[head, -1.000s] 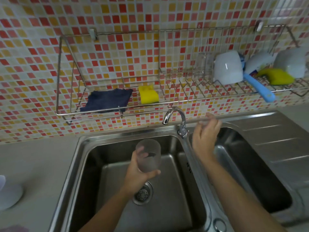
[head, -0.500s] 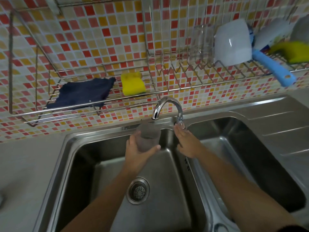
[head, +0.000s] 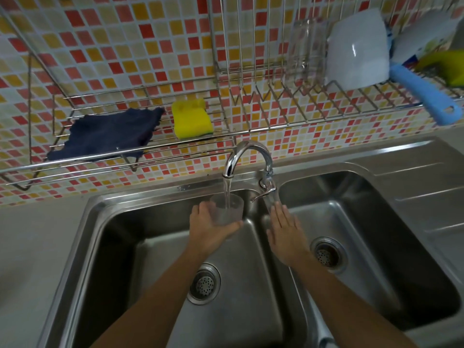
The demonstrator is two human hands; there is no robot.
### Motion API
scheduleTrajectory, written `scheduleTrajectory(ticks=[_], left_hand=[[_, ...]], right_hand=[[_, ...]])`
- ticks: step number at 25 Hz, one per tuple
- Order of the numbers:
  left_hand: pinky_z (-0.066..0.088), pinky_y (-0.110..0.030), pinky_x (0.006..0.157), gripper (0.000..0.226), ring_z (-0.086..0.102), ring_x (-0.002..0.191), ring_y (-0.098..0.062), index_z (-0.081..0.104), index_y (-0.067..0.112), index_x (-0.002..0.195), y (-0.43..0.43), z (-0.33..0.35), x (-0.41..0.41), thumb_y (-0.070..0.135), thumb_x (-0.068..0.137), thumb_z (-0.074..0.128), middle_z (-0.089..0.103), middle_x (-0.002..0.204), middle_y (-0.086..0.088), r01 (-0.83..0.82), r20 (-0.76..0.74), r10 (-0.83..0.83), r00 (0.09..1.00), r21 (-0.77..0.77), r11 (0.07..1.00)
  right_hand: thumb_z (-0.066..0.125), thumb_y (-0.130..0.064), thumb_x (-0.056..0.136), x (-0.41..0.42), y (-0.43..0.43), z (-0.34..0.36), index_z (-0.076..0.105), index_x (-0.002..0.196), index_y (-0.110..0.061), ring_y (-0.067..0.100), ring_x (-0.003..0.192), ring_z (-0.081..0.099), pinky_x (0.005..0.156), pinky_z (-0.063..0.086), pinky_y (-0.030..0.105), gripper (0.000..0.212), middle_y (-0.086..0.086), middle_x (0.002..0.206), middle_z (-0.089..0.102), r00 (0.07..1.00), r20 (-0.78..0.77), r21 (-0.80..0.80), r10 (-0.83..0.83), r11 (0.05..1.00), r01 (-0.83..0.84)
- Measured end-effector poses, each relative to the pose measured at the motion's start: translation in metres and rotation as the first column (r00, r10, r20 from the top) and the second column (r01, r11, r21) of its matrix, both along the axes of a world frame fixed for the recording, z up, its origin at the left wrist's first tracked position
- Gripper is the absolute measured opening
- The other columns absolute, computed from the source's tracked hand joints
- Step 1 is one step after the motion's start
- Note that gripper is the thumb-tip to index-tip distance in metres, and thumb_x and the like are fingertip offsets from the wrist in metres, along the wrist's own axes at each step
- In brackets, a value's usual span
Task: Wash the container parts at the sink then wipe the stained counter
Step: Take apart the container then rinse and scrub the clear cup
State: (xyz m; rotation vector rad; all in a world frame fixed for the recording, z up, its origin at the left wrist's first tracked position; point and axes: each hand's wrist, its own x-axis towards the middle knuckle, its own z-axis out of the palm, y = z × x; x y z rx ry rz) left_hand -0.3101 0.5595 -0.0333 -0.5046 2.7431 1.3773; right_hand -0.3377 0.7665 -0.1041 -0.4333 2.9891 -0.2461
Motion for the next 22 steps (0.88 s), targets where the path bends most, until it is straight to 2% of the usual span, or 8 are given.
scheduleTrajectory(ticks=[2, 4, 8, 11, 14, 16, 18, 22], left_hand=[[0.054, -0.034, 0.085, 0.089, 0.059, 0.099, -0.009, 0.057, 0.031, 0.107, 0.002, -0.008, -0.008, 0.079, 0.033, 0.072, 0.061, 0.107, 0.01, -0.012, 0.015, 0.013, 1.0, -0.028, 1.0], [0.054, -0.034, 0.084, 0.082, 0.06, 0.099, -0.011, 0.055, 0.031, 0.109, 0.007, 0.0, -0.009, 0.068, 0.039, 0.078, 0.059, 0.108, 0.009, -0.02, -0.001, 0.02, 1.0, -0.007, 1.0], [0.049, -0.03, 0.089, 0.081, 0.057, 0.102, -0.012, 0.049, 0.025, 0.121, 0.012, 0.014, -0.003, 0.046, 0.051, 0.082, 0.056, 0.113, 0.007, 0.053, -0.05, -0.051, 0.997, 0.047, 0.997], [0.05, -0.028, 0.086, 0.088, 0.06, 0.097, -0.011, 0.05, 0.026, 0.119, 0.003, 0.015, 0.015, 0.055, 0.04, 0.077, 0.062, 0.106, 0.008, 0.13, 0.013, -0.13, 0.991, -0.018, 0.991], [0.05, -0.025, 0.086, 0.093, 0.06, 0.096, -0.011, 0.05, 0.025, 0.123, -0.004, 0.012, 0.02, 0.056, 0.039, 0.077, 0.061, 0.104, 0.008, 0.097, 0.02, -0.096, 0.995, -0.036, 0.995], [0.049, -0.016, 0.079, 0.085, 0.061, 0.093, -0.008, 0.05, 0.026, 0.122, -0.003, 0.012, 0.019, 0.048, 0.047, 0.085, 0.062, 0.102, 0.01, 0.113, 0.033, -0.113, 0.993, -0.017, 0.993], [0.046, -0.008, 0.071, 0.08, 0.061, 0.088, -0.003, 0.052, 0.026, 0.12, -0.003, 0.012, 0.02, 0.044, 0.051, 0.087, 0.064, 0.102, 0.012, 0.157, 0.047, -0.156, 0.987, -0.015, 0.987], [0.045, -0.015, 0.077, 0.081, 0.059, 0.09, -0.007, 0.052, 0.023, 0.123, -0.005, 0.013, 0.022, 0.043, 0.052, 0.087, 0.063, 0.103, 0.009, 0.127, 0.028, -0.126, 0.992, -0.034, 0.991]], right_hand=[[0.001, -0.042, 0.085, 0.017, 0.004, -0.009, 0.004, 0.147, -0.007, 0.028, 0.144, 0.002, 0.112, 0.004, 0.043, 0.072, 0.012, 0.156, 0.001, 0.991, 0.016, -0.022, -0.131, 0.991, 0.131], [0.013, -0.037, 0.094, 0.023, 0.004, -0.013, -0.005, 0.147, -0.01, 0.026, 0.144, -0.004, 0.115, 0.005, 0.043, 0.062, 0.01, 0.157, -0.007, 0.982, 0.067, -0.046, -0.178, 0.982, 0.182], [0.025, -0.029, 0.098, 0.023, 0.003, -0.012, -0.009, 0.147, -0.011, 0.023, 0.143, -0.011, 0.113, -0.001, 0.041, 0.062, 0.007, 0.156, -0.012, 0.981, 0.063, -0.122, -0.184, 0.974, 0.191], [0.026, -0.027, 0.098, 0.023, 0.003, -0.012, -0.008, 0.146, -0.01, 0.023, 0.143, -0.011, 0.111, -0.004, 0.037, 0.062, 0.007, 0.155, -0.013, 0.984, 0.067, -0.135, -0.166, 0.975, 0.174], [0.027, -0.025, 0.097, 0.022, 0.004, -0.012, -0.005, 0.147, -0.009, 0.021, 0.143, -0.01, 0.111, -0.004, 0.035, 0.061, 0.008, 0.156, -0.01, 0.986, 0.045, -0.145, -0.163, 0.975, 0.168], [0.024, -0.027, 0.096, 0.023, 0.004, -0.014, -0.004, 0.147, -0.009, 0.02, 0.142, -0.01, 0.111, -0.003, 0.034, 0.061, 0.008, 0.157, -0.008, 0.986, 0.039, -0.13, -0.164, 0.977, 0.167], [0.01, -0.034, 0.09, 0.023, 0.004, -0.017, -0.002, 0.147, -0.008, 0.018, 0.14, -0.013, 0.111, -0.003, 0.034, 0.064, 0.009, 0.157, -0.006, 0.987, 0.033, -0.119, -0.16, 0.979, 0.163], [-0.003, -0.039, 0.08, 0.021, 0.005, -0.021, -0.003, 0.147, -0.008, 0.016, 0.138, -0.015, 0.111, -0.003, 0.034, 0.074, 0.009, 0.157, -0.006, 0.987, 0.026, -0.113, -0.159, 0.98, 0.161]])
